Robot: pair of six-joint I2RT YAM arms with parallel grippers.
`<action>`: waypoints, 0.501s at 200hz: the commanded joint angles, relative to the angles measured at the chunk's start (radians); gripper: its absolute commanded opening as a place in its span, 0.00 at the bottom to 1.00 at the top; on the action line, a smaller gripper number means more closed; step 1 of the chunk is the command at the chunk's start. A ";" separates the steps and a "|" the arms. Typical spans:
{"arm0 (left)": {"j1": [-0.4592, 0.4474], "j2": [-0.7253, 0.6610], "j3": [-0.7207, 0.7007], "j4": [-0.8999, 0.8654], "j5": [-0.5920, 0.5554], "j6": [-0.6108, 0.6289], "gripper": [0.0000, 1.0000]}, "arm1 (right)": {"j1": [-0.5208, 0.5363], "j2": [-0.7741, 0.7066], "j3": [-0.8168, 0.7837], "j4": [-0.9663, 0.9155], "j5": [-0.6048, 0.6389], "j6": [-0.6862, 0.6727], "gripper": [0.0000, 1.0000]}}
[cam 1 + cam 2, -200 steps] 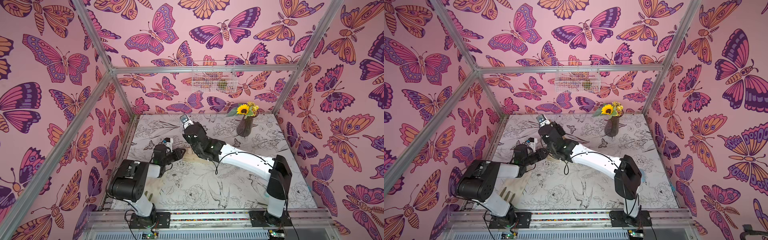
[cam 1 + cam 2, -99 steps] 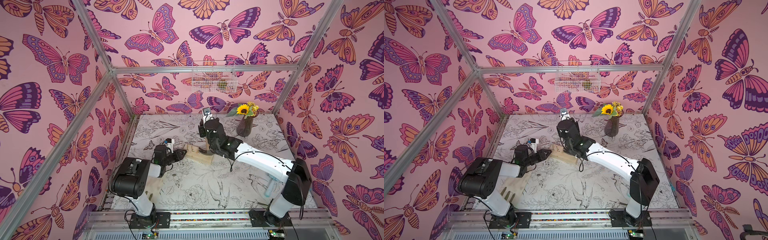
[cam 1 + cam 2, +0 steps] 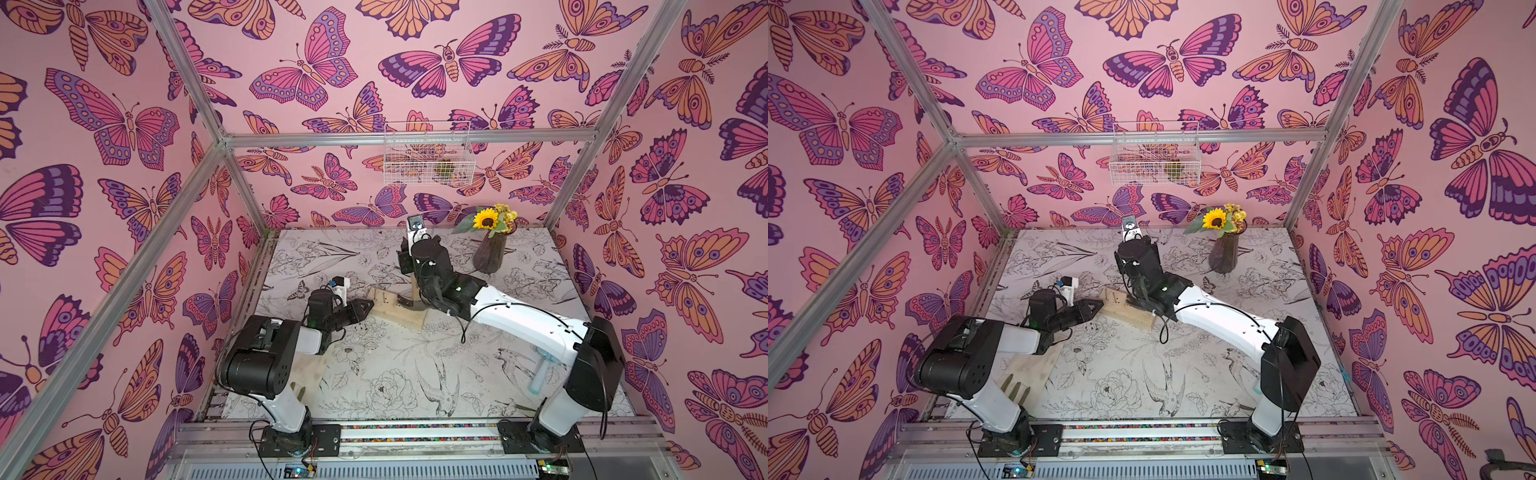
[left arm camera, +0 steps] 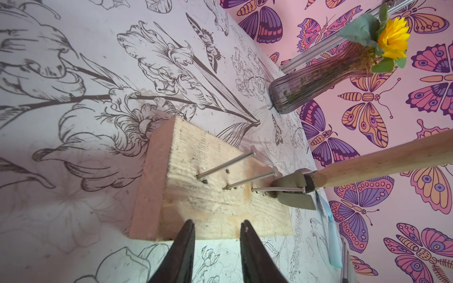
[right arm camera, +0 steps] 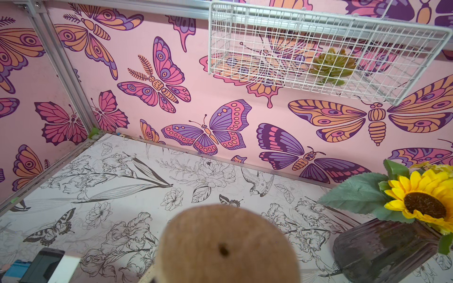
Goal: Use a claw hammer to pull out a nail
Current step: Remove the nail from the mounting plate.
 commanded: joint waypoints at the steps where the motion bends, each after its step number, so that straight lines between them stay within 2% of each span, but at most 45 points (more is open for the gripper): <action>1: 0.011 -0.038 0.042 -0.039 0.005 0.048 0.37 | -0.002 -0.011 -0.038 0.025 -0.078 0.092 0.00; 49: 0.019 0.020 0.082 -0.012 0.060 0.096 0.36 | -0.010 -0.020 -0.071 0.053 -0.090 0.102 0.00; 100: 0.029 0.102 0.036 0.124 0.077 0.068 0.36 | -0.023 -0.030 -0.114 0.081 -0.110 0.122 0.00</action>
